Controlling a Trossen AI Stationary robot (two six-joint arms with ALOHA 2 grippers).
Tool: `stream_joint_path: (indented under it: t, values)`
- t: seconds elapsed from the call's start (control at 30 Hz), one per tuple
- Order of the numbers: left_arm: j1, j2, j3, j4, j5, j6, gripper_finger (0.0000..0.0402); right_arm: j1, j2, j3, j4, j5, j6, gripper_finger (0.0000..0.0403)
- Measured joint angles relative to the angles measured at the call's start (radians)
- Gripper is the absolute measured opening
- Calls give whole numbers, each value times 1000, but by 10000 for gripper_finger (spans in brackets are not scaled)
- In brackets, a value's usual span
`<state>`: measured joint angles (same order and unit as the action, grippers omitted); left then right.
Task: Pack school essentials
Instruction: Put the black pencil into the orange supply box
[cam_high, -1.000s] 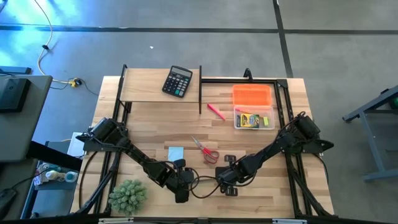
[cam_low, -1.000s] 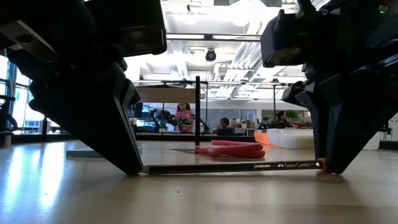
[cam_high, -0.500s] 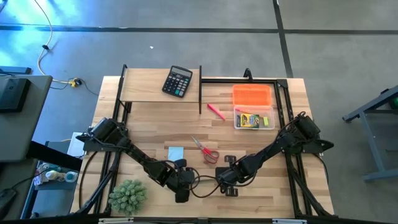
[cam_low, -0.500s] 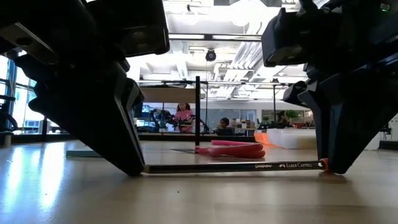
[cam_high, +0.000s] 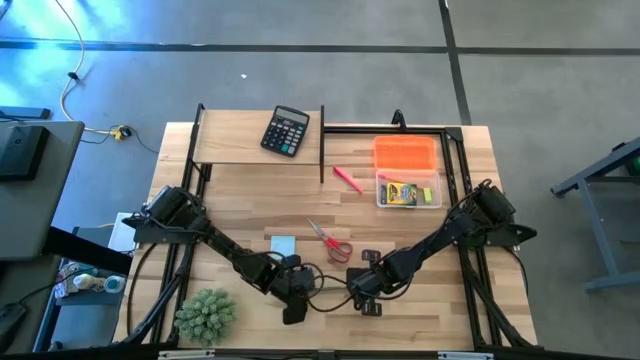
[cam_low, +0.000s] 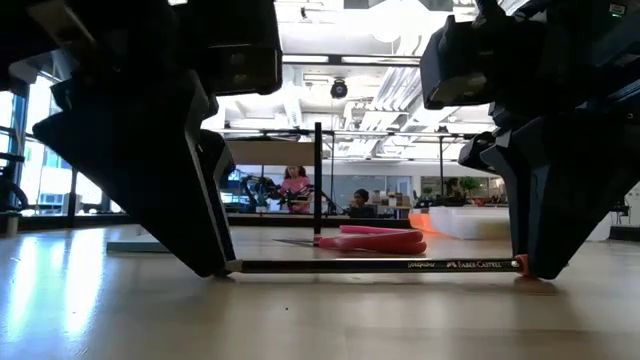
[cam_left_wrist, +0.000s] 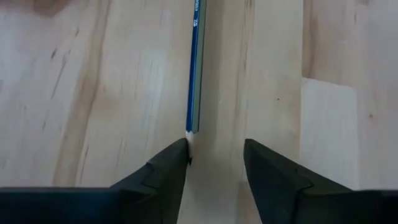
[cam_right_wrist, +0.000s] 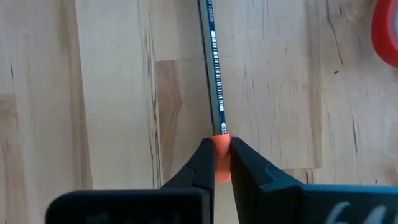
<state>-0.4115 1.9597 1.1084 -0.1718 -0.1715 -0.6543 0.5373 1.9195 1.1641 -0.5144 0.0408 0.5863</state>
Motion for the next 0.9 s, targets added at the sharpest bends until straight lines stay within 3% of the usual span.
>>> stream_joint_path:
  t: [0.23, 0.73, 0.9]
  values:
    - [49, -6, 2, -11, 138, -59, 153, 4, -41, -6, -63, -19, 47, 12]
    - [106, -24, 1, -61, 185, -54, 154, 88, -88, -3, -124, 13, 250, 12]
    - [128, -58, 0, -100, 148, -7, 154, 119, -135, -2, -163, 57, 335, 12]
